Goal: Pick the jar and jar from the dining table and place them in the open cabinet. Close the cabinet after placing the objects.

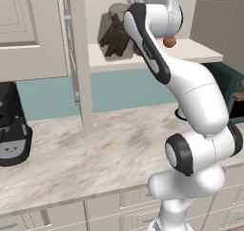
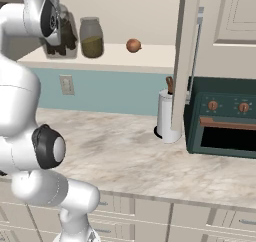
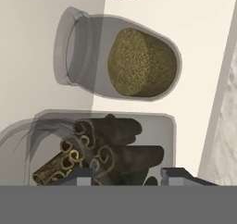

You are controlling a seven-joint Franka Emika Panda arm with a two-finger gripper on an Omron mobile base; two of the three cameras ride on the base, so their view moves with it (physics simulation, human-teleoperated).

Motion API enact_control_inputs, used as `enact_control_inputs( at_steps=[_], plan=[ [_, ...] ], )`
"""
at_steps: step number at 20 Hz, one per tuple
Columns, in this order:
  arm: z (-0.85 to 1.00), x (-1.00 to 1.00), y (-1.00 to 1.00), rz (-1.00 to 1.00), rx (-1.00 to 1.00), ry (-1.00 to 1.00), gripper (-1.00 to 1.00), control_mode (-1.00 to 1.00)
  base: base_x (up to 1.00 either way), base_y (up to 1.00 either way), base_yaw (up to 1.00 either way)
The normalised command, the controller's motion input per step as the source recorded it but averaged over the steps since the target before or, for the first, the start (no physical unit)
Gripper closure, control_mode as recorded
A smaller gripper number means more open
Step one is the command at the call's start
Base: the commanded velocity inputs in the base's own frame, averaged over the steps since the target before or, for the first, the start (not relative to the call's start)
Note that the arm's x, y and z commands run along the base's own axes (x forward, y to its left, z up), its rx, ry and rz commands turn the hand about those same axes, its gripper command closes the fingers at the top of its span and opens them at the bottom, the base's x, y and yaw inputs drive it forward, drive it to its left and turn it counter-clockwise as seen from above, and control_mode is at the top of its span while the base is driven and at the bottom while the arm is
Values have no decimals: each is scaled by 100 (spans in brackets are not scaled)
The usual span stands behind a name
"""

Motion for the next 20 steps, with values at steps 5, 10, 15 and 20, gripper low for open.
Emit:
enact_control_inputs(
  at_steps=[5,10,15,20],
  plan=[
    [0,2,0,0,0,0,-100,-100,0,0,0],
    [-5,0,0,0,0,-4,-100,-100,0,0,0],
    [-15,0,0,0,0,-16,-100,-100,0,0,0],
    [-16,1,0,0,0,-21,-100,-100,0,0,0]
  ],
)
